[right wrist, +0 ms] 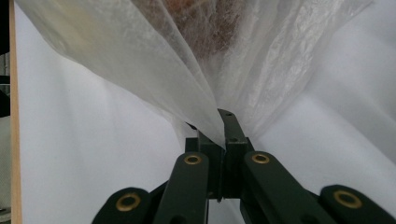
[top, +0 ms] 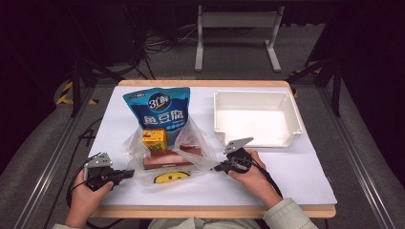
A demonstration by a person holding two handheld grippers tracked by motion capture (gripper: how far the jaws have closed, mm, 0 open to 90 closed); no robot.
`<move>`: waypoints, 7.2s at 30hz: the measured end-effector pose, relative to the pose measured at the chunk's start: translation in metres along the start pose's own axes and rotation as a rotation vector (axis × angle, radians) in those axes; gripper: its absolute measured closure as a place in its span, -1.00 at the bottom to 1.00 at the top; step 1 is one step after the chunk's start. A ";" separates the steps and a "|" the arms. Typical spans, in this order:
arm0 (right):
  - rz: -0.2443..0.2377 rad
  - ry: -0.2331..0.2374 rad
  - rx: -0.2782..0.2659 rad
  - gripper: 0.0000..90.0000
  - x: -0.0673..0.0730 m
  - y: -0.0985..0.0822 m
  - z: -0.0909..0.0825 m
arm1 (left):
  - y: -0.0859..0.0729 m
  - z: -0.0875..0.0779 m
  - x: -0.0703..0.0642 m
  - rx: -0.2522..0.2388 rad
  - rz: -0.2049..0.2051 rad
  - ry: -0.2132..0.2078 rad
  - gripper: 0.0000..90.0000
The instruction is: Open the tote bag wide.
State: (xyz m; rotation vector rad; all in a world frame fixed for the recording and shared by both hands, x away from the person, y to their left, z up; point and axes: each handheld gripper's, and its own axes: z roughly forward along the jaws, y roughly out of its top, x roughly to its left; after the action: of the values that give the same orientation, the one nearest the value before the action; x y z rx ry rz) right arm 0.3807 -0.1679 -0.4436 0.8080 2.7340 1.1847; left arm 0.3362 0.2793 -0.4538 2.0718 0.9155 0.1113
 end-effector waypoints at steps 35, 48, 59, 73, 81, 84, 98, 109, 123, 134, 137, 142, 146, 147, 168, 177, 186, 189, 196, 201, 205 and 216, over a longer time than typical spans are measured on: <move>-0.136 -0.035 -0.435 -0.68 0.042 0.062 -0.036 | 0.003 -0.004 -0.007 -0.046 0.054 -0.016 1.00; -0.197 -0.104 -0.436 0.95 0.041 0.059 -0.037 | 0.003 -0.003 -0.006 -0.048 0.054 -0.016 1.00; -0.123 -0.105 -0.332 0.98 0.031 0.027 -0.032 | 0.002 -0.001 -0.006 -0.032 0.046 -0.028 1.00; -0.065 -0.062 -0.197 0.98 0.027 0.001 -0.013 | 0.000 0.000 -0.005 -0.018 0.043 -0.024 0.99; -0.020 -0.056 -0.102 0.98 0.018 -0.010 -0.002 | -0.001 0.002 -0.003 0.002 0.018 -0.028 1.00; -0.006 -0.049 -0.091 0.98 0.015 -0.011 -0.001 | -0.001 0.002 -0.003 0.000 0.027 -0.028 0.98; 0.004 -0.038 -0.085 0.98 0.016 -0.012 0.001 | 0.015 -0.026 -0.014 -0.175 0.071 0.048 -0.09; 0.005 -0.035 -0.086 0.98 0.017 -0.011 0.001 | 0.040 -0.026 -0.037 -0.231 0.172 0.057 0.23; 0.004 -0.031 -0.084 0.98 0.017 -0.012 -0.001 | 0.016 -0.017 -0.021 -0.044 0.067 0.030 1.00; 0.015 -0.018 -0.088 0.98 0.019 -0.017 -0.006 | -0.001 -0.009 -0.018 0.049 0.022 -0.012 1.00; 0.018 -0.020 -0.089 0.97 0.019 -0.019 -0.007 | -0.001 -0.006 -0.019 0.072 0.041 0.009 1.00; 0.038 -0.032 -0.086 0.96 0.015 -0.023 -0.007 | -0.002 0.000 -0.016 0.100 0.046 0.039 0.99; 0.055 -0.047 -0.092 0.92 0.011 -0.024 -0.010 | -0.004 -0.001 -0.012 0.082 0.023 0.023 0.98; 0.063 -0.048 -0.095 0.87 0.009 -0.025 -0.011 | -0.005 -0.001 -0.011 0.080 0.016 0.015 0.97; -0.042 0.090 -0.402 -0.39 0.033 0.027 -0.054 | -0.001 -0.001 -0.014 0.067 0.059 -0.008 0.99; -0.006 -0.002 -0.434 -0.49 0.030 0.062 -0.037 | -0.001 -0.001 -0.016 0.068 0.057 -0.004 0.99; 0.026 -0.075 -0.357 -0.44 0.019 0.075 -0.003 | -0.001 -0.001 -0.016 0.066 0.060 -0.005 0.99; 0.032 -0.095 -0.321 -0.18 0.015 0.074 0.004 | -0.001 -0.001 -0.016 0.065 0.067 -0.006 0.99; -0.011 -0.194 -0.287 0.82 0.010 0.070 -0.004 | -0.001 -0.001 -0.017 0.060 0.069 -0.003 0.98; -0.037 -0.262 -0.278 0.98 0.004 0.065 -0.014 | 0.000 -0.001 -0.017 0.048 0.072 0.005 0.96; -0.099 -0.347 -0.244 0.99 0.004 0.062 -0.017 | 0.000 -0.001 -0.016 0.040 0.067 0.012 0.94; -0.140 -0.351 -0.149 0.99 0.004 0.043 0.008 | 0.000 -0.001 -0.014 0.029 0.059 0.032 0.91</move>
State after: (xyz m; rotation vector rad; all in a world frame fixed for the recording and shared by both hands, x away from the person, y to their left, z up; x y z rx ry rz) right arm 0.3979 -0.1363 -0.4189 0.7156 2.3481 1.0856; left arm 0.3258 0.2710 -0.4505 2.1304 0.8796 0.1634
